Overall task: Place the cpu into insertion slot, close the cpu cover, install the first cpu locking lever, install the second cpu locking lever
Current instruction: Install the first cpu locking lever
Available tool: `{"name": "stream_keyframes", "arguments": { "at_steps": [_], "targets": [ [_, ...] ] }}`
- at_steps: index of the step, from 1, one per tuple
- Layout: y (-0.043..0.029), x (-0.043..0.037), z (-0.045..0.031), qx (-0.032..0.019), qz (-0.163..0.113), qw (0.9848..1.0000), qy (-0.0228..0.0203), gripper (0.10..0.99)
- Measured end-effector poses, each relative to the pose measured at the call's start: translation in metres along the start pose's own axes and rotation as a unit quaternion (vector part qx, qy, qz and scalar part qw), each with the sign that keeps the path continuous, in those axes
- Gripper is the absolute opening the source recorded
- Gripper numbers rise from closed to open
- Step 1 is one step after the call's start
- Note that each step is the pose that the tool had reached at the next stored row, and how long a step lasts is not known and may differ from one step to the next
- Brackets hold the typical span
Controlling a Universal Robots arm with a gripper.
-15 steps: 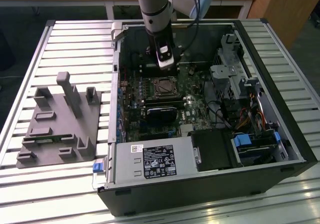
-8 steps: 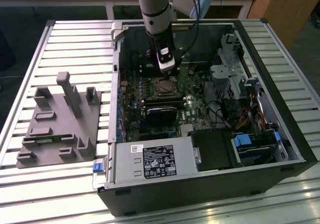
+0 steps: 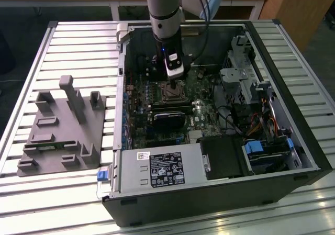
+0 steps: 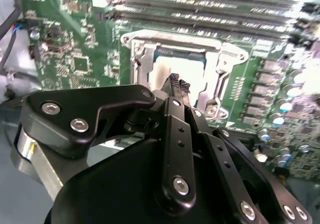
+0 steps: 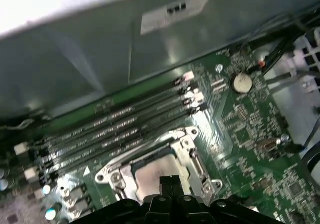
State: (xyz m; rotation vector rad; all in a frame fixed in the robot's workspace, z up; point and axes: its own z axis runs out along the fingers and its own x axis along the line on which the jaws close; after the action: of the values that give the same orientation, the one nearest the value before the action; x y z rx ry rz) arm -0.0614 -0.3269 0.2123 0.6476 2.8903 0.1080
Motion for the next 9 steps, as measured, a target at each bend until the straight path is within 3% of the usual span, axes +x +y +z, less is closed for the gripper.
{"name": "stream_keyframes", "arguments": {
  "at_steps": [4,9],
  "targets": [
    [-0.0038,-0.0029,0.0004,0.0081,0.000,0.9999,0.0131,0.106],
    [-0.0040,-0.0030,0.0004,0.0097,0.000,0.9999,0.0140,0.106]
  ]
}}
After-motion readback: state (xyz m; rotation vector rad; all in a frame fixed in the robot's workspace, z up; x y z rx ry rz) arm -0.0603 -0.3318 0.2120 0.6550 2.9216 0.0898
